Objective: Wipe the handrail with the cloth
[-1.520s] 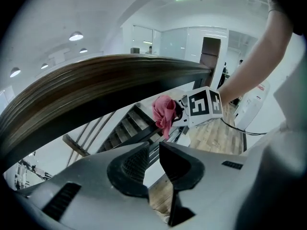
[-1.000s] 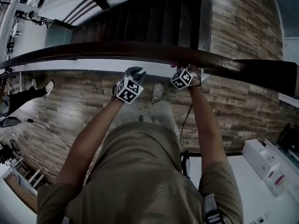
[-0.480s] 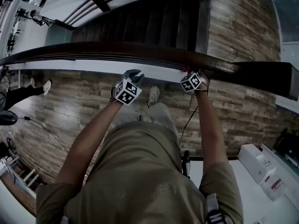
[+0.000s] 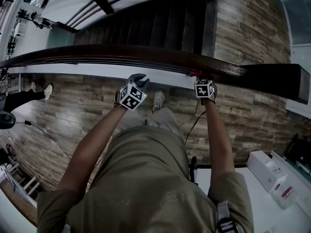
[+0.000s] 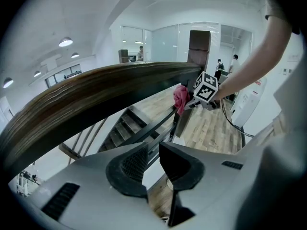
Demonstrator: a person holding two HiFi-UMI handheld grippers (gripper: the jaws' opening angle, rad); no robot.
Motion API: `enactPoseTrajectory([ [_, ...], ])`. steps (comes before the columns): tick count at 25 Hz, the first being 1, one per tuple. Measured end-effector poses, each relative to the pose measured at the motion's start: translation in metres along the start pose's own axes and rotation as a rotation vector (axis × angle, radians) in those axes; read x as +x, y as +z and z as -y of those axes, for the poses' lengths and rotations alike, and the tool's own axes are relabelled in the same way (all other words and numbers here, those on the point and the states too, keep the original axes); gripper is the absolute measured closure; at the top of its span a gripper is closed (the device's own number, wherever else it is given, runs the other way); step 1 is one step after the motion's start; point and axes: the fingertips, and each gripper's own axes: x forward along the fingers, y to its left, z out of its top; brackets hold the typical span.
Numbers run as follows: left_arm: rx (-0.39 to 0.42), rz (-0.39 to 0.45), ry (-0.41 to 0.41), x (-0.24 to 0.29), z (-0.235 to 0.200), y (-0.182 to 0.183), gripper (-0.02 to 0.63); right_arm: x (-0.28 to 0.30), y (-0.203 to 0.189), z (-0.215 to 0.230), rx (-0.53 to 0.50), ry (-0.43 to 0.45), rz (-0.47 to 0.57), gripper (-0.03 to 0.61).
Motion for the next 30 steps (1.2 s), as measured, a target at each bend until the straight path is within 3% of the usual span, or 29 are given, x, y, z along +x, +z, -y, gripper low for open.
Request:
enactPoseTrajectory([
  [4,-0.023,0.056,-0.074,0.005,0.010,0.016,0.538,-0.024,0.001,-0.040,0.049,0.220,0.088,0.480],
  [7,-0.042,0.139,-0.194,0.005,0.028,0.044,0.513,-0.051,0.013,-0.080,0.024,0.412,0.152,0.480],
  [12,-0.143,0.214,-0.508,0.008,0.078,0.084,0.393,-0.093,0.038,-0.146,-0.175,0.641,0.242,0.479],
  [15,-0.111,0.176,-0.590,0.016,0.101,0.088,0.373,-0.115,0.048,-0.174,-0.295,0.747,0.257,0.479],
  [17,-0.100,0.142,-0.606,0.023,0.108,0.084,0.373,-0.125,0.053,-0.185,-0.374,0.776,0.271,0.479],
  [21,-0.152,0.130,-0.621,0.026,0.108,0.084,0.377,-0.130,0.055,-0.185,-0.463,0.766,0.270,0.479],
  [24,-0.205,0.121,-0.664,0.024,0.111,0.086,0.475,-0.131,0.052,-0.184,-0.485,0.770,0.264,0.479],
  [26,-0.286,0.130,-0.700,0.021,0.107,0.088,0.529,-0.131,0.054,-0.182,-0.473,0.757,0.285,0.479],
  [30,-0.399,0.160,-0.727,0.021,0.098,0.097,0.548,-0.136,0.062,-0.168,-0.390,0.713,0.359,0.463],
])
